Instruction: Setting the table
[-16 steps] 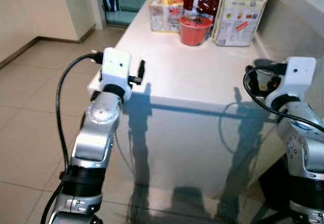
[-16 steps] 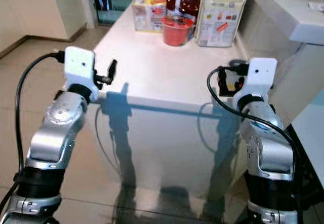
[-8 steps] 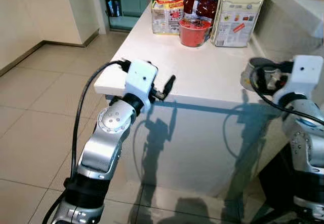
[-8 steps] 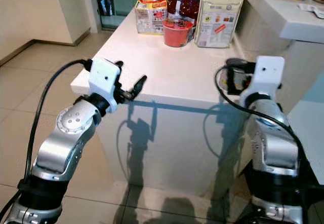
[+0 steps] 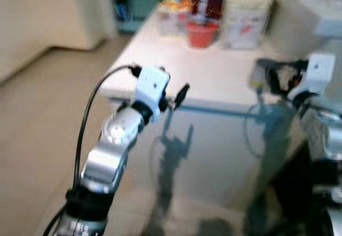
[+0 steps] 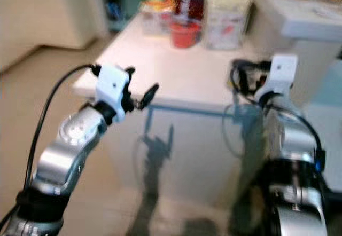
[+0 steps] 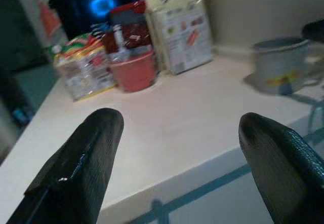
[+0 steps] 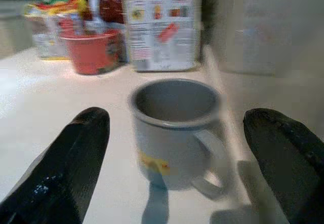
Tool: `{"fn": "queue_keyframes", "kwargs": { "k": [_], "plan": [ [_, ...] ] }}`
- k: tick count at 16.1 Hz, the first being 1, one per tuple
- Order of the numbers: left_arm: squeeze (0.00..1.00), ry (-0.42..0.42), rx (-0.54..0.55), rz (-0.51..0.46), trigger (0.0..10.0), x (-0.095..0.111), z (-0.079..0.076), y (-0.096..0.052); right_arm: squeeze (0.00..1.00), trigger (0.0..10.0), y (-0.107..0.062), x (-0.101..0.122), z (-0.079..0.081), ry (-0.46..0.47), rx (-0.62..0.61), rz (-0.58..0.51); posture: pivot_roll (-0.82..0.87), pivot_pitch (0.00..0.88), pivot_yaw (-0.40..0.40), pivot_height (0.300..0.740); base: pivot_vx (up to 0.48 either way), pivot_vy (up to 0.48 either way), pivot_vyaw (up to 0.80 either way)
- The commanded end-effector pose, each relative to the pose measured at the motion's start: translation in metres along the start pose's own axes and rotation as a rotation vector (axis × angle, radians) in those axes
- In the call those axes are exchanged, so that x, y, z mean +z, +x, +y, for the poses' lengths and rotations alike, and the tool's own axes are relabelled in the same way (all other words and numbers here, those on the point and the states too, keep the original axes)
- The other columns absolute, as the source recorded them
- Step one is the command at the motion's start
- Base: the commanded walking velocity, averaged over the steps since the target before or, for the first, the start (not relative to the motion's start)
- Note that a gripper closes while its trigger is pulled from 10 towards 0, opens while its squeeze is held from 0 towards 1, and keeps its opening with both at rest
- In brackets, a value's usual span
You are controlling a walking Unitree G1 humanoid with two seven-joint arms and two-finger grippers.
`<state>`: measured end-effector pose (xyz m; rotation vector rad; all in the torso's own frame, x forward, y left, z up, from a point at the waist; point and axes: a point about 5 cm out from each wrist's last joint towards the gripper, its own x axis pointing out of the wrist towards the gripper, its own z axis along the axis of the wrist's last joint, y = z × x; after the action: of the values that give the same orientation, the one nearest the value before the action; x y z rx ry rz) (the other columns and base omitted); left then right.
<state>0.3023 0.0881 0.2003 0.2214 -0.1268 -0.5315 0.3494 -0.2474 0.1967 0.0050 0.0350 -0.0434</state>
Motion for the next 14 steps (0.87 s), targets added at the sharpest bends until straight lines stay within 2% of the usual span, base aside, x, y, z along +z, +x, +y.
{"fn": "queue_keyframes", "kwargs": {
  "k": [1,5,13,14],
  "plan": [
    [0.00,0.005,0.029,0.003,10.0,0.001,0.004,0.001,0.00,10.0,0.002,0.000,-0.001,-0.005,0.001,-0.006,-0.01,0.000,-0.014,0.740,0.000,0.000,0.00],
    [0.00,-0.021,0.130,-0.028,10.0,0.005,0.018,0.004,0.00,10.0,0.003,0.000,0.012,0.006,0.045,-0.033,-0.01,0.000,-0.011,0.740,0.000,0.000,0.00],
    [0.00,-0.021,0.140,-0.032,10.0,0.006,0.019,0.003,0.00,10.0,-0.012,0.004,0.032,0.062,0.082,-0.071,0.00,0.000,-0.016,0.740,0.307,0.000,0.00],
    [0.00,-0.021,0.140,-0.032,10.0,0.006,0.019,0.003,0.00,10.0,-0.014,0.004,0.033,0.061,0.084,-0.073,0.00,0.000,-0.016,0.740,0.330,0.000,-0.73]
  ]
}}
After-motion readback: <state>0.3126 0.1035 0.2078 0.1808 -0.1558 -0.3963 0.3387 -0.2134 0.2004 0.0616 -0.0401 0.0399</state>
